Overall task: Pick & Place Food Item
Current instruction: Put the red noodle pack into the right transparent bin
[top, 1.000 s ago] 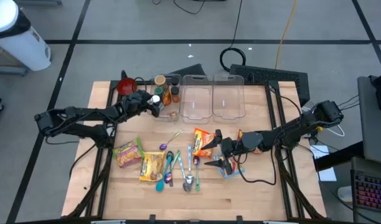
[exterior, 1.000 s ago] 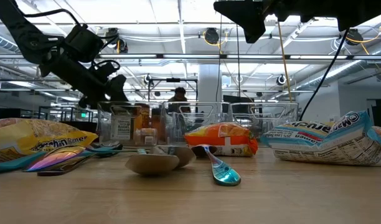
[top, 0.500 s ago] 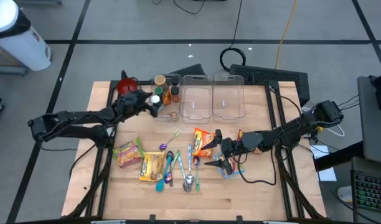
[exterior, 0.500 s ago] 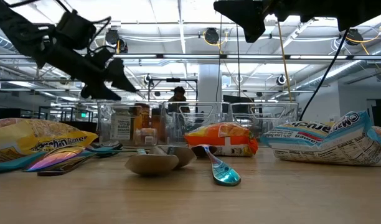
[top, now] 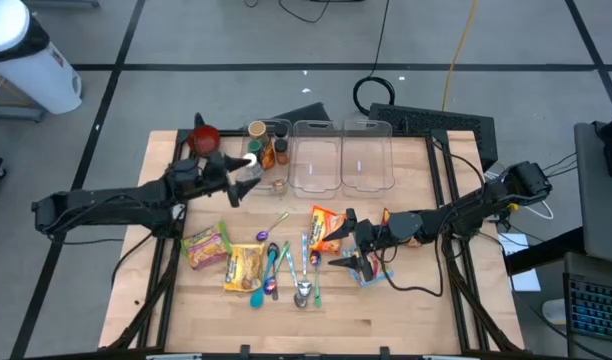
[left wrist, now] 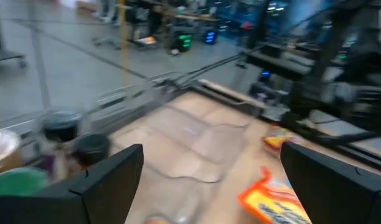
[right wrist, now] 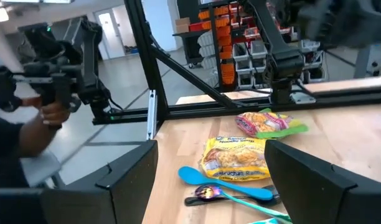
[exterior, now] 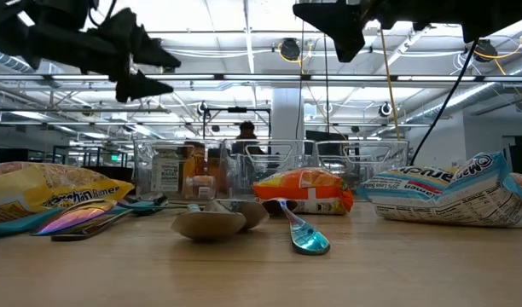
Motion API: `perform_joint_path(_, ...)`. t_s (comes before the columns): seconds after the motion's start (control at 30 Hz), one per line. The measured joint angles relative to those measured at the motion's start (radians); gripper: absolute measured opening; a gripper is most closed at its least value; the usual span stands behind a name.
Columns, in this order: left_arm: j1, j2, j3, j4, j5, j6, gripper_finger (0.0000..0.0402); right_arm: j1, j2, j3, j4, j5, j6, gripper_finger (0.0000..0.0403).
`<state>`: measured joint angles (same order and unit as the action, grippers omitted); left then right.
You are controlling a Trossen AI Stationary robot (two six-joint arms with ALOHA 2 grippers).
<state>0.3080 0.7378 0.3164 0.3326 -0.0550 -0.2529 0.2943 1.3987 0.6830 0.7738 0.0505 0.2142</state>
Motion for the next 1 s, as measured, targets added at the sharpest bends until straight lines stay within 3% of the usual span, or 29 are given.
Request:
perform_joint_path(0.13,-0.070,-0.008,0.000,0.029,0.001,0.025,0.0388,0.000,0.000,0.000,0.000,0.000,0.021,0.0287)
perform_joint_path(0.37,-0.110,-0.005,0.000,0.102,0.000,0.054,0.0388,-0.010,0.001,0.000,-0.045,0.008,-0.224,0.0288)
perform_joint_path(0.53,-0.110,-0.006,0.001,0.170,0.011,0.067,0.0388,-0.026,0.001,0.000,-0.054,0.100,-0.314,0.0284)
perform_joint_path(0.73,-0.110,-0.005,0.101,-0.024,0.094,0.072,0.0388,0.002,-0.020,0.000,-0.093,0.113,-0.330,0.0283)
perform_joint_path(0.8,-0.110,-0.005,0.151,-0.128,0.107,0.111,0.0388,0.048,-0.058,0.030,-0.204,0.158,-0.389,0.0283)
perform_joint_path(0.9,-0.110,-0.005,0.206,-0.217,0.102,0.154,0.0388,0.156,-0.105,0.147,-0.556,0.435,-0.432,0.0283)
perform_joint_path(1.0,-0.110,-0.005,0.220,-0.234,0.099,0.175,0.0388,0.235,-0.107,0.293,-1.013,0.665,-0.217,0.0283)
